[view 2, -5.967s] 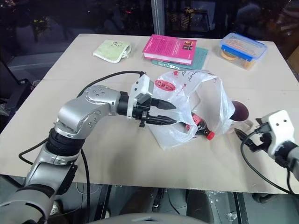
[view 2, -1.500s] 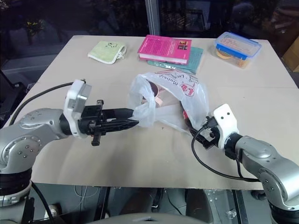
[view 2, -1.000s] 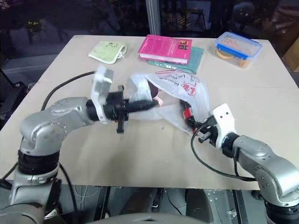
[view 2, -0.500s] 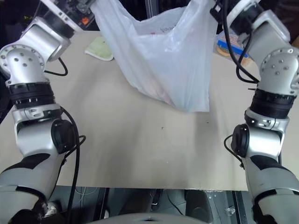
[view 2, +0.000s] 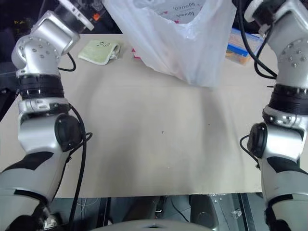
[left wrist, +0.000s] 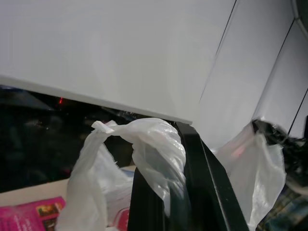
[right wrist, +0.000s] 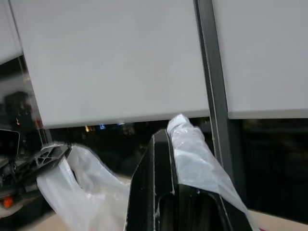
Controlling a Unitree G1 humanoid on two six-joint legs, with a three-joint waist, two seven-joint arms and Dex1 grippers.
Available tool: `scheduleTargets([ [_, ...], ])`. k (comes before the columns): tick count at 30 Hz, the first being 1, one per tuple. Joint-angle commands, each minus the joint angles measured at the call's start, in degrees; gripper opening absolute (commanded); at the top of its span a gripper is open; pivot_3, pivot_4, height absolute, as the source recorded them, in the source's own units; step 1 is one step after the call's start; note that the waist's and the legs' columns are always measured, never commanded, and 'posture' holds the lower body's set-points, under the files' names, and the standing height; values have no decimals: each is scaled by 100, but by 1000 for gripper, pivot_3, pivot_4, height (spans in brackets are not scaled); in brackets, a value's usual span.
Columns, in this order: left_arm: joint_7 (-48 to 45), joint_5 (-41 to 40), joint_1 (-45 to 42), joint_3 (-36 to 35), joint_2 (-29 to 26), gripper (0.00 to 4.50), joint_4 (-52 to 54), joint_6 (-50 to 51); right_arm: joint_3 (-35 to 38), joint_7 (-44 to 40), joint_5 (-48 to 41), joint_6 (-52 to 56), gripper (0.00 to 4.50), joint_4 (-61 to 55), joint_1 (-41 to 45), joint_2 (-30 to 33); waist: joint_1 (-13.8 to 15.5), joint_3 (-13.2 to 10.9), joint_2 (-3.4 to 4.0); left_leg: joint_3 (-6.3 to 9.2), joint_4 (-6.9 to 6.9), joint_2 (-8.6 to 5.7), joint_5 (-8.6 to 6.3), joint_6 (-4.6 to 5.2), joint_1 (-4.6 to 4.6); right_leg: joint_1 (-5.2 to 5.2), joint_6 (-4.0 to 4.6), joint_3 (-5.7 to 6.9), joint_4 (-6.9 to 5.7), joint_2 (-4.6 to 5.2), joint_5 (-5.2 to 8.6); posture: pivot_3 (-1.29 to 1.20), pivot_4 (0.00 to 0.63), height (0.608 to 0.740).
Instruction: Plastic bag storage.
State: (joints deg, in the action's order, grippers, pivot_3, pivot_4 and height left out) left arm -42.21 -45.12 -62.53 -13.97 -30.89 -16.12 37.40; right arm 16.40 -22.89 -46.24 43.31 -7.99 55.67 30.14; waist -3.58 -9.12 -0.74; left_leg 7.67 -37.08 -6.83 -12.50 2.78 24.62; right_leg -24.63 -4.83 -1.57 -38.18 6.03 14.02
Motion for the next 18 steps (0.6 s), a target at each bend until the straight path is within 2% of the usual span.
scheduleTargets([
  [1,-13,70,1370,418,78,29,1606,186,-410,235,164,338,0,-1393,-1780,21,-7,21,0,0,3,-1,-4,5,-13,6,0,-5,-9,0,0,0,150,740],
  [4,66,265,2244,613,172,29,2215,73,-750,312,584,250,0,-2037,-2994,144,28,-4,12,-16,-15,-16,-4,7,28,-22,0,-8,-8,-3,0,0,150,740],
  [6,109,443,2675,702,178,29,2423,-37,-895,311,789,188,0,-2353,-3505,233,39,-11,18,-39,-35,-23,2,3,24,-24,-9,-22,-10,-6,-4,0,150,740],
  [10,-40,720,3388,798,12,29,2866,-245,-830,209,956,187,0,-2816,-4139,513,140,-10,24,-65,-23,-7,-5,14,-73,49,-15,-53,-19,-12,-16,0,150,740],
  [11,-154,665,3633,731,-94,527,3029,-231,-653,81,891,152,0,-3028,-4403,630,167,-9,25,-65,-14,5,-8,14,-112,91,-15,-49,-3,-17,-14,0,150,740],
  [12,-268,634,3873,665,-209,726,3171,-240,-481,-27,845,145,549,-3227,-4662,756,183,-10,25,-62,-3,13,-9,13,-131,111,-14,-45,13,-25,-15,0,150,740],
  [13,-337,615,4047,613,-292,1110,3273,-252,-340,-110,799,141,856,-3378,-4870,845,208,-10,25,-61,-2,17,-9,13,-140,120,-13,-44,16,-27,-15,0,150,740],
  [18,-456,750,4833,363,-671,3370,3559,-399,446,-436,336,192,3184,-4017,-5802,1161,303,-10,24,-64,-2,18,-11,18,-138,120,-12,-49,23,-26,-16,0,150,740],
])
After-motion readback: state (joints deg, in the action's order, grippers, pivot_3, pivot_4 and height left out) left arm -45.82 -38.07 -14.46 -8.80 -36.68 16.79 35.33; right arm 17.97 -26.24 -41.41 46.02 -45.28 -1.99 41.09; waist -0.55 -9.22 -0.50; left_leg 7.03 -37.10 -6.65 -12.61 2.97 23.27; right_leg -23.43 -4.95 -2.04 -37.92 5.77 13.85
